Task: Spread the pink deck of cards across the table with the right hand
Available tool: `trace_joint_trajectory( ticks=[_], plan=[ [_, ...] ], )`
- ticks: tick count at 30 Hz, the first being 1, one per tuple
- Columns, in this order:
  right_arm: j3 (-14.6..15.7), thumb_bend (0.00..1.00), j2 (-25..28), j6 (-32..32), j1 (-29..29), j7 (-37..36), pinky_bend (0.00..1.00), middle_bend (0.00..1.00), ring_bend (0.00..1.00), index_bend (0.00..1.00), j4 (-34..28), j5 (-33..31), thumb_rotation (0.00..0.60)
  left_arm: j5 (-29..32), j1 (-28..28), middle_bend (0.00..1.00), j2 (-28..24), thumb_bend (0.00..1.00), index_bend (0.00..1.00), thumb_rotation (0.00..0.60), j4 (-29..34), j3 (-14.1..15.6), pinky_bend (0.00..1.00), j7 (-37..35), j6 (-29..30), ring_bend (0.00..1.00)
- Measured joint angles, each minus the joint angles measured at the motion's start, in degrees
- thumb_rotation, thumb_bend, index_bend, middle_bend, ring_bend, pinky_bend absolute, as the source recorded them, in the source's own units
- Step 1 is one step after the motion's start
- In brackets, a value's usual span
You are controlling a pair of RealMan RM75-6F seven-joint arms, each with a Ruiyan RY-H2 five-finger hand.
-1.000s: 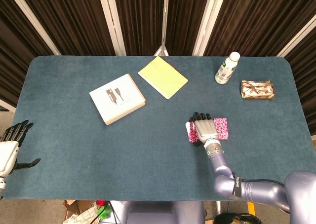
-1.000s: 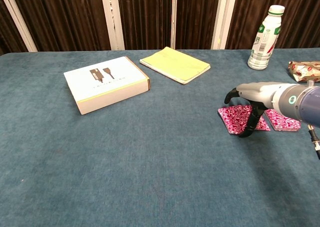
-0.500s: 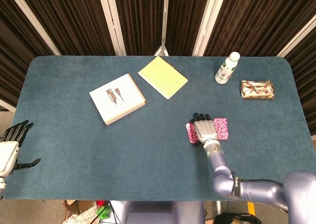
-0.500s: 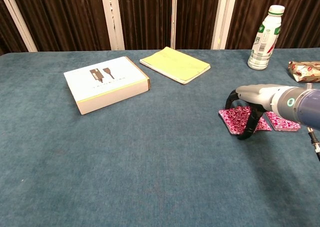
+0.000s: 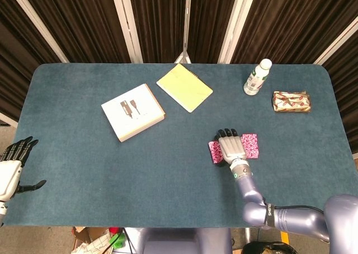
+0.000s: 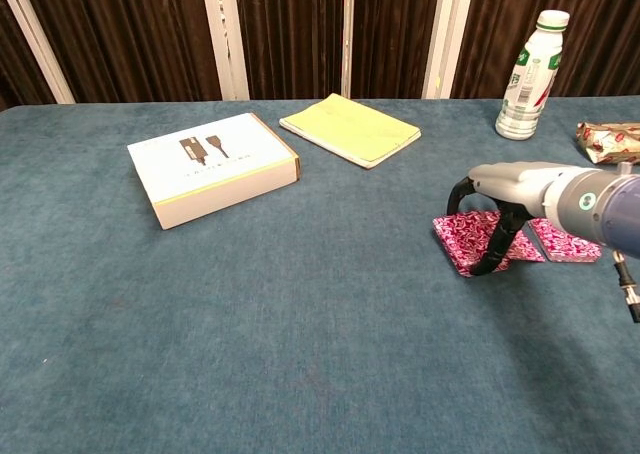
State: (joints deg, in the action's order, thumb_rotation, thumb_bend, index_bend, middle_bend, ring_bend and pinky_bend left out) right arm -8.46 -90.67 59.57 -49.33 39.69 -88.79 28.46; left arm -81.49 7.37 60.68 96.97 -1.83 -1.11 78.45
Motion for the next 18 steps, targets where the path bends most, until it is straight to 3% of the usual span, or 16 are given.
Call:
trace_joint_trajectory(
  ticks=[18],
  plan=[
    [0.0,0.24,-0.2,1.9,0.6,-0.6,0.00,0.14,0.00,0.47,-5.4,3.2,0.600,0.4,0.3,0.00,0.1,0.00,0.00,0.600,0.3,-0.2,0.00,0.3,-0.3,0.00]
  ],
)
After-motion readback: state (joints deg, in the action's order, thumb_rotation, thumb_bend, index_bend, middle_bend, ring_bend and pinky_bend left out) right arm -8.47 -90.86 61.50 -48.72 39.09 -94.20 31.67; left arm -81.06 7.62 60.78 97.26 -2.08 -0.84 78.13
